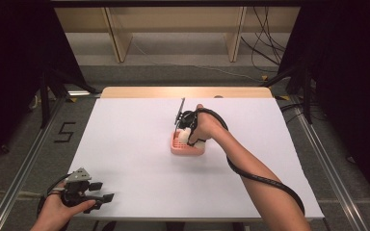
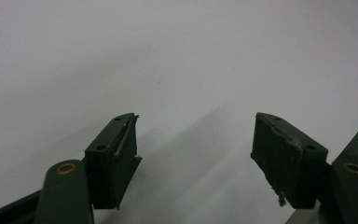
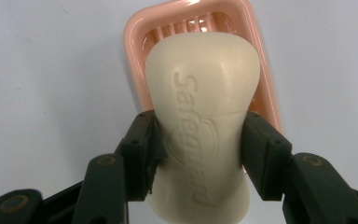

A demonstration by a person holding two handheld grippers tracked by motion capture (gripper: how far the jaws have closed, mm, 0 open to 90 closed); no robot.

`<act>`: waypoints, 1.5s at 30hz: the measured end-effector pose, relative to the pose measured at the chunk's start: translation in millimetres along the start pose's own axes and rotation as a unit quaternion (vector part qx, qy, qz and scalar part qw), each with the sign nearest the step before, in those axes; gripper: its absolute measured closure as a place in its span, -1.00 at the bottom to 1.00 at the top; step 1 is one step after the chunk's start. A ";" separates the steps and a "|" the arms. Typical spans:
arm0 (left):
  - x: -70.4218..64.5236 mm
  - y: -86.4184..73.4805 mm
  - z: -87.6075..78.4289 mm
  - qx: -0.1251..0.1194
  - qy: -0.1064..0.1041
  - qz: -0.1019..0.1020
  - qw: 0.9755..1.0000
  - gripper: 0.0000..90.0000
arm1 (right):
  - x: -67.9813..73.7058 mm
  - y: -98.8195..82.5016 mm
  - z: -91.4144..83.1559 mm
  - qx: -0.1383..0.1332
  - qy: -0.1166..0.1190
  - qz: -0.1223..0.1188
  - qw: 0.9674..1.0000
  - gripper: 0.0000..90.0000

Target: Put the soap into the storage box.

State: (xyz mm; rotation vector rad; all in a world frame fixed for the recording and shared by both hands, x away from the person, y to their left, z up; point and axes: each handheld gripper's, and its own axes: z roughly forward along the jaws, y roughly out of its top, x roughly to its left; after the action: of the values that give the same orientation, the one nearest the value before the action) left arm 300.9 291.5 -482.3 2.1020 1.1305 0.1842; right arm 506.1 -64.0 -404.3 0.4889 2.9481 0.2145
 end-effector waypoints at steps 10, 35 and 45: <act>0.2 0.0 -0.1 -0.002 -0.004 0.003 1.000 -0.32 | -1.1 5.3 2.7 -0.002 0.001 -0.011 1.000 0.12; 1.0 -0.1 -1.3 0.001 -0.004 0.006 1.000 -0.32 | -3.6 12.5 12.5 -0.012 0.000 -0.017 1.000 0.12; 0.9 -0.2 -1.1 0.000 -0.001 0.003 1.000 -0.32 | -5.4 13.6 16.8 -0.011 0.002 -0.019 1.000 0.12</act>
State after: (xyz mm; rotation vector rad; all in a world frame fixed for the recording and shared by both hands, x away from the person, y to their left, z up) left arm 300.9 293.0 -481.8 2.1046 1.1232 0.1857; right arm 518.2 -51.0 -417.8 0.4297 2.9526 0.2449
